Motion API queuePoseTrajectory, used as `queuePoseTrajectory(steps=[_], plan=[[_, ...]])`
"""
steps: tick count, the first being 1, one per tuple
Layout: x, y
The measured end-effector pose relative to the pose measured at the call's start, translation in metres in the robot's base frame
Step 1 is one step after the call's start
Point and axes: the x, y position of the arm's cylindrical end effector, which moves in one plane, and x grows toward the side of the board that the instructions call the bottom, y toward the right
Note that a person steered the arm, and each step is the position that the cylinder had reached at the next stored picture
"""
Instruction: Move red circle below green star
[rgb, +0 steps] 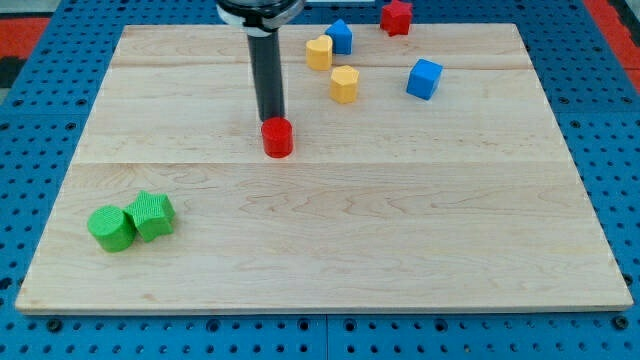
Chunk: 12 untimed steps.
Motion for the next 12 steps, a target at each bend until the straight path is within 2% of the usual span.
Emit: queuePoseTrajectory(steps=[3,4,5,6,7,9,12], plan=[[0.004,-0.103],[0.004,-0.121],[0.002,-0.067],[0.001,0.012],[-0.001,0.039],[0.025,-0.005],[0.079,0.001]])
